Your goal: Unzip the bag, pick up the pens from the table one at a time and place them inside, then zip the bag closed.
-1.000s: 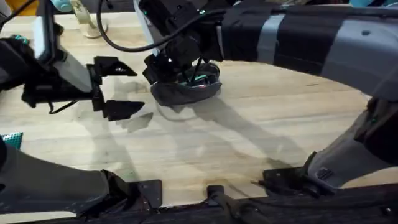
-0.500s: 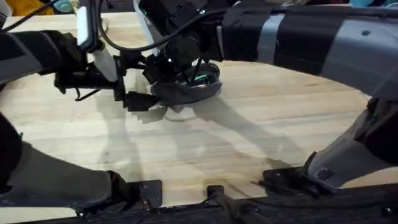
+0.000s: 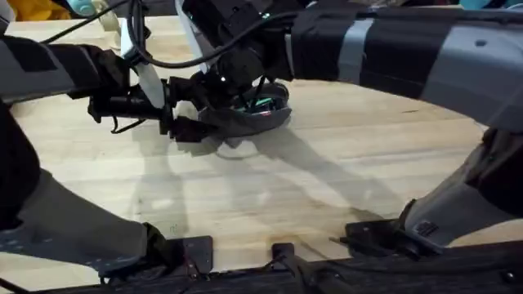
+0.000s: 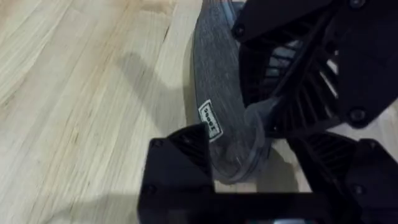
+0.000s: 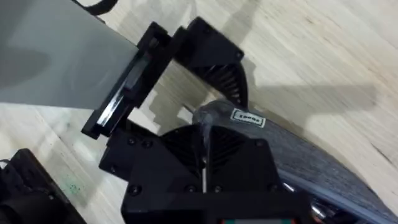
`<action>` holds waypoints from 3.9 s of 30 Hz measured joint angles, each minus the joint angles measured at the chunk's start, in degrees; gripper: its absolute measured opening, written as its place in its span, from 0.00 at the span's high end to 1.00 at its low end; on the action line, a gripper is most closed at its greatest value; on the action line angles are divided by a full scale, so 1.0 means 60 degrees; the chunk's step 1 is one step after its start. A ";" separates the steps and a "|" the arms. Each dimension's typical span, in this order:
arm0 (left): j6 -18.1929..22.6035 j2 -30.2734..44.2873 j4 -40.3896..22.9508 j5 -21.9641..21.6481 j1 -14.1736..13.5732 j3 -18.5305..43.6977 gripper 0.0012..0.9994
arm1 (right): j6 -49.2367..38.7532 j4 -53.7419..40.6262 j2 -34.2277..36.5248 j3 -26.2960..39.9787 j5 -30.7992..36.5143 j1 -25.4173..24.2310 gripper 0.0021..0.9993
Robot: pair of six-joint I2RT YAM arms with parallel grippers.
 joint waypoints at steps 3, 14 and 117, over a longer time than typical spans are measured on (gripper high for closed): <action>-0.0060 0.0000 0.0040 0.0095 0.0000 0.0000 0.43 | -0.0004 0.0000 0.0000 0.0000 0.0000 0.0000 0.97; -0.0122 0.0000 0.0073 0.0258 -0.0007 0.0000 0.95 | -0.0417 0.0004 0.0000 0.0000 0.0040 0.0000 0.97; -0.0151 0.0002 0.0099 0.0459 -0.0058 0.0000 0.01 | -0.0698 -0.3075 -0.2091 0.0033 -0.0393 -0.5610 0.00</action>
